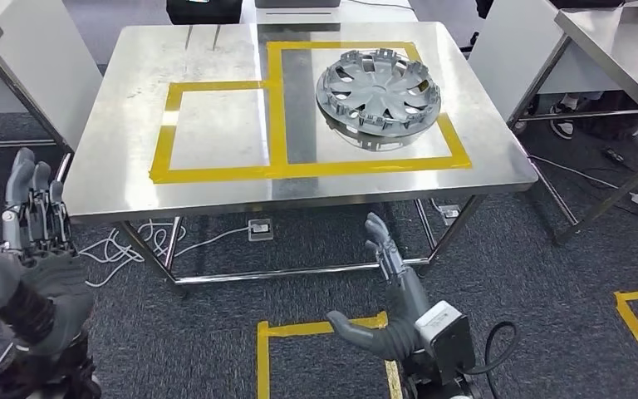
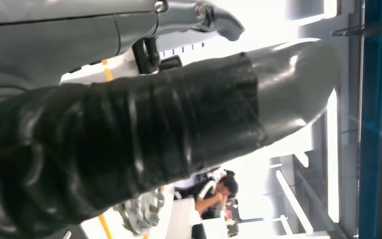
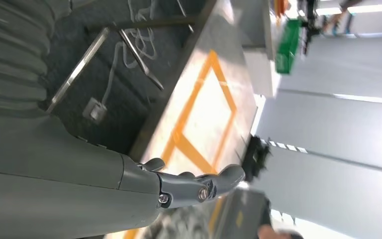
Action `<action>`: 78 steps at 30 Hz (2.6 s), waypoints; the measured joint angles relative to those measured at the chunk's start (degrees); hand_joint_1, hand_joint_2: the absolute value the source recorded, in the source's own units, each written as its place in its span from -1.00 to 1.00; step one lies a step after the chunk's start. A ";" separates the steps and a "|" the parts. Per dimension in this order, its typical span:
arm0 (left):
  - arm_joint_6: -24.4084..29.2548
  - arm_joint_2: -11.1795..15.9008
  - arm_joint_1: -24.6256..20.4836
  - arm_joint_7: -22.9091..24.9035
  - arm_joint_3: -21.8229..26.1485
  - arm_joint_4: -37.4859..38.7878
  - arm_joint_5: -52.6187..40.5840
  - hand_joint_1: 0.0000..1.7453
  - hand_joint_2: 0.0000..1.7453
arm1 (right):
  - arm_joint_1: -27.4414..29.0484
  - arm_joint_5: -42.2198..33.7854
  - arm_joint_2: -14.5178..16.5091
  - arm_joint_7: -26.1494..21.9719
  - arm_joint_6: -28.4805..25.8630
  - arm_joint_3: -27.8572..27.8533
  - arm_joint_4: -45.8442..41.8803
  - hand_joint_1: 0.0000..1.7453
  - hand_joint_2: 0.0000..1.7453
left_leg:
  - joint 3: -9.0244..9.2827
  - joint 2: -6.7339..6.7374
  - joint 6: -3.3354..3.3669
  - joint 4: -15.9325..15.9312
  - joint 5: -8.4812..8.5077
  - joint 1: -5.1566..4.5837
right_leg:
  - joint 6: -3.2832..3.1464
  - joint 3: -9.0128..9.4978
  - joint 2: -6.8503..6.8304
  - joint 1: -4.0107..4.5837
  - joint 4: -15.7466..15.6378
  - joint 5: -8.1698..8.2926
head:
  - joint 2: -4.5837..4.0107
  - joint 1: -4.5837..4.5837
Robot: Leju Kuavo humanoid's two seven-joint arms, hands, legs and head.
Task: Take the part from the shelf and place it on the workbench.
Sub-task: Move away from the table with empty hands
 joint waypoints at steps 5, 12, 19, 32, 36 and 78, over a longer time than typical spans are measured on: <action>-0.04 -0.71 0.28 -0.61 -1.38 0.38 0.61 -1.00 -1.00 | 2.21 -0.08 -1.03 -0.31 -0.84 -2.49 -3.28 -1.00 1.00 | -1.51 2.24 -0.97 2.33 -3.62 -0.03 | -0.22 0.65 -2.06 -0.35 -4.36 4.47 | -0.01 0.33; -0.24 -1.31 0.24 -1.12 -2.85 1.49 0.96 -1.00 -1.00 | 4.88 0.13 -1.90 -0.38 -2.01 -4.70 -6.25 -1.00 1.00 | 3.41 5.29 -3.90 6.98 -5.94 0.82 | 1.75 -5.71 -5.64 -1.24 -1.01 6.85 | 0.00 -1.69; -0.91 -2.72 0.15 -1.78 -4.35 2.71 0.82 -1.00 -1.00 | 7.26 0.60 -3.01 -0.28 -3.79 -6.38 -8.78 -1.00 1.00 | 4.88 5.22 0.45 1.09 -6.26 0.22 | 4.47 -8.37 -5.97 -1.66 3.00 5.04 | 0.00 -1.42; -2.01 -4.79 0.10 -2.77 -6.07 5.62 2.85 -1.00 -1.00 | 9.30 0.75 -4.76 -0.01 -6.49 -7.76 -10.46 -1.00 1.00 | -2.44 -1.42 -1.28 -0.85 3.42 0.72 | 2.55 2.29 0.60 -1.44 -1.09 -1.43 | -0.01 0.55; -2.27 -4.88 0.17 -3.02 -6.15 6.40 3.67 -1.00 -1.00 | 9.82 0.75 -4.96 0.05 -6.85 -7.99 -10.73 -1.00 1.00 | -4.45 2.01 -1.60 4.44 -3.74 0.25 | 1.44 1.12 -2.07 -1.56 -3.20 1.98 | -0.01 -0.44; -0.92 -5.98 1.03 -5.53 -6.39 10.22 5.96 -1.00 -1.00 | 11.04 2.20 -6.68 2.00 -9.90 -8.42 -12.37 -1.00 -1.00 | 8.71 3.86 0.51 -0.99 -7.95 -0.60 | 3.54 -6.42 -4.24 -1.05 -0.05 7.70 | 0.00 -2.10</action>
